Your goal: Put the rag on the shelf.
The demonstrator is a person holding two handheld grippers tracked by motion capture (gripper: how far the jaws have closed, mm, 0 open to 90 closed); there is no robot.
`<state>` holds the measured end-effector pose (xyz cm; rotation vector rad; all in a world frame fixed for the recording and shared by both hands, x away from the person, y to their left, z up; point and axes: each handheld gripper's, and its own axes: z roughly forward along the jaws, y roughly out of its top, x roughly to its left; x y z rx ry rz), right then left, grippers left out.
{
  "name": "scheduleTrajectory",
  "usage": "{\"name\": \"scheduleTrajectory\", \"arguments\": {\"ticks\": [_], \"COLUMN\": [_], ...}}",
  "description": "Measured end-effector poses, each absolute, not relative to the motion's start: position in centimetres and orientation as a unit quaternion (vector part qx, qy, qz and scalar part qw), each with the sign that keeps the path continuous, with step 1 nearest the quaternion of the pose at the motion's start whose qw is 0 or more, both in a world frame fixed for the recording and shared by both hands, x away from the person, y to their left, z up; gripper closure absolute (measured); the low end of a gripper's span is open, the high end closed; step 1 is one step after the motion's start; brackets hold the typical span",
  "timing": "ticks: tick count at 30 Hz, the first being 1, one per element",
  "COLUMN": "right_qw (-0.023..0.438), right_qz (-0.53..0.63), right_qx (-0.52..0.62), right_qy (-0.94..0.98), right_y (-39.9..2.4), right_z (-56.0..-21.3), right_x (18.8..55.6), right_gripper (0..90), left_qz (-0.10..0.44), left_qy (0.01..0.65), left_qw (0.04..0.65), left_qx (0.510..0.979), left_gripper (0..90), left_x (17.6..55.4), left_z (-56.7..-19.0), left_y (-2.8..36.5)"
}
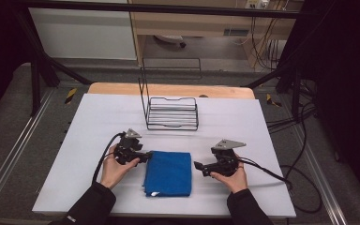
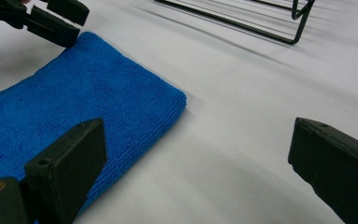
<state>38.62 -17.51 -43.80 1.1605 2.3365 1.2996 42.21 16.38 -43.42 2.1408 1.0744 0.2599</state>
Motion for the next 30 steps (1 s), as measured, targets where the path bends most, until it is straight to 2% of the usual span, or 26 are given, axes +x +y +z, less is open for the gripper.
{"name": "scheduleTrajectory", "arguments": {"ticks": [12, 20, 24, 30], "right_qw": [0.102, 0.095, 0.092, 0.094], "right_qz": [0.441, 0.444, 0.445, 0.456], "right_qx": [0.399, 0.400, 0.403, 0.407], "right_qy": [0.798, 0.796, 0.795, 0.786], "right_y": [-17.4, -17.4, -17.4, -17.2], "right_z": [-43.9, -43.9, -43.8, -43.6], "right_x": [38.7, 38.8, 38.8, 39.3], "right_gripper": [6.8, 8.1, 11.2, 18.2], "left_qz": [0.091, 0.080, 0.067, 0.062], "left_qy": [0.402, 0.397, 0.399, 0.404], "left_qw": [0.347, 0.347, 0.348, 0.347], "left_qx": [0.842, 0.846, 0.846, 0.844], "left_gripper": [61.4, 68.8, 76.3, 79.1], "left_x": [41.8, 41.3, 41.2, 41.3], "left_z": [-44.2, -44.3, -44.3, -44.3], "left_y": [15.2, 14.8, 14.6, 14.7]}}
